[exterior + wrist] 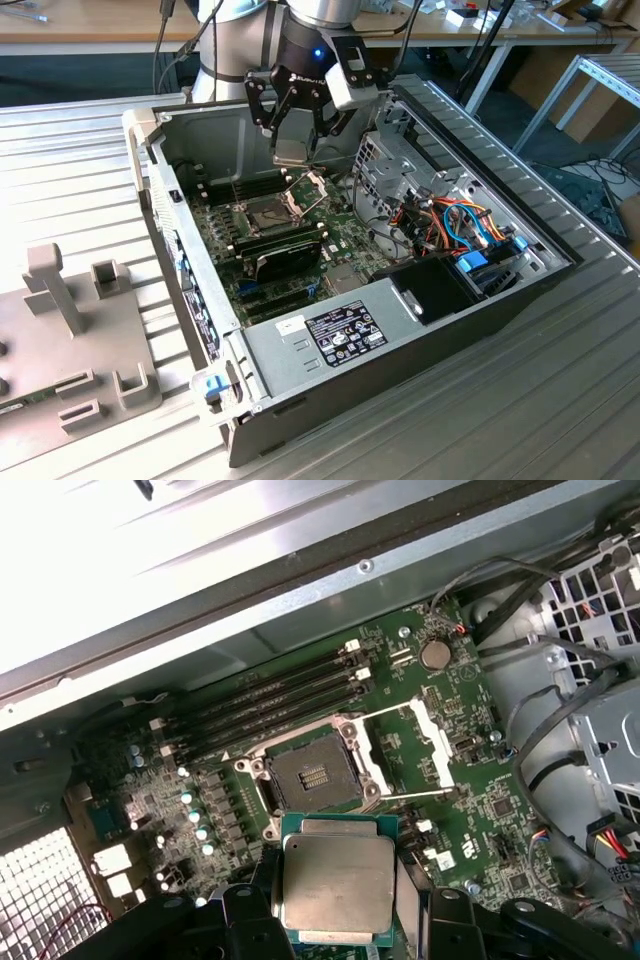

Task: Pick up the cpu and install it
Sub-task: 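Place the cpu into insertion slot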

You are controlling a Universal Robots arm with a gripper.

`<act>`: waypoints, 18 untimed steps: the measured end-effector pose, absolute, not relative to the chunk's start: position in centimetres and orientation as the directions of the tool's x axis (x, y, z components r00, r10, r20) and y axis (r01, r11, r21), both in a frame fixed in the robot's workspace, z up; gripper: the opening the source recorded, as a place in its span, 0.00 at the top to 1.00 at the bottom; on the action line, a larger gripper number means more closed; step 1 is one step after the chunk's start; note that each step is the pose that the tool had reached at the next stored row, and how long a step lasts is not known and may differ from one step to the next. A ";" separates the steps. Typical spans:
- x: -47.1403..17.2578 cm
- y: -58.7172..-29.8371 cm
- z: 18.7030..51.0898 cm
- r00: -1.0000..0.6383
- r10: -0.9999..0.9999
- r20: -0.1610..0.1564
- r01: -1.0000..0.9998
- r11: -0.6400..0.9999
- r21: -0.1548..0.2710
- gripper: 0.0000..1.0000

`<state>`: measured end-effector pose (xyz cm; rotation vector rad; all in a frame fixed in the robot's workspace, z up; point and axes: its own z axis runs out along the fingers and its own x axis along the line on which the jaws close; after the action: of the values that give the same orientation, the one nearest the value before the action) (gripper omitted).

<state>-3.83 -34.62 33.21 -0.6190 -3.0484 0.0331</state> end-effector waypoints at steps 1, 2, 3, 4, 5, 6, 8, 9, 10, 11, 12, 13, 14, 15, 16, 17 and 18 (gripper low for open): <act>-3.8 -34.6 33.2 -0.916 0.400 0.026 0.399 0.916 -0.027 0.45; -3.8 -34.6 33.2 -0.912 0.409 0.026 0.409 0.912 -0.027 0.45; -3.8 -34.6 33.2 -0.907 0.420 0.026 0.420 0.907 -0.027 0.45; -3.8 -34.6 33.2 -0.902 0.431 0.026 0.430 0.902 -0.027 0.45; -3.8 -34.6 33.2 -0.890 0.456 0.026 0.455 0.890 -0.027 0.45; -3.8 -34.6 33.2 -0.883 0.468 0.026 0.468 0.883 -0.027 0.45; -3.8 -34.6 33.2 -0.860 0.509 0.026 0.508 0.861 -0.027 0.45; -3.8 -34.6 33.1 -0.847 0.531 0.026 0.530 0.847 -0.027 0.45; -3.8 -34.6 33.1 -0.844 0.536 0.026 0.535 0.844 -0.027 0.45; -3.8 -34.6 33.1 -0.844 0.536 0.026 0.536 0.844 -0.027 0.45; -3.8 -34.6 33.1 -0.844 0.536 0.026 0.536 0.844 -0.027 0.45; -3.8 -34.6 33.1 -0.843 0.537 0.026 0.536 0.844 -0.027 0.45; -3.8 -34.6 33.1 -0.843 0.537 0.026 0.536 0.844 -0.027 0.45; -3.8 -34.6 33.1 -0.842 0.539 0.026 0.538 0.843 -0.027 0.45; -3.8 -34.6 33.1 -0.839 0.544 0.026 0.543 0.839 -0.027 0.45; -3.8 -34.6 33.1 -0.833 0.552 0.026 0.552 0.834 -0.027 0.45; -3.8 -34.6 33.1 -0.823 0.567 0.026 0.567 0.823 -0.027 0.45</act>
<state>-3.83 -34.62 33.12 -0.9237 -2.9683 0.0280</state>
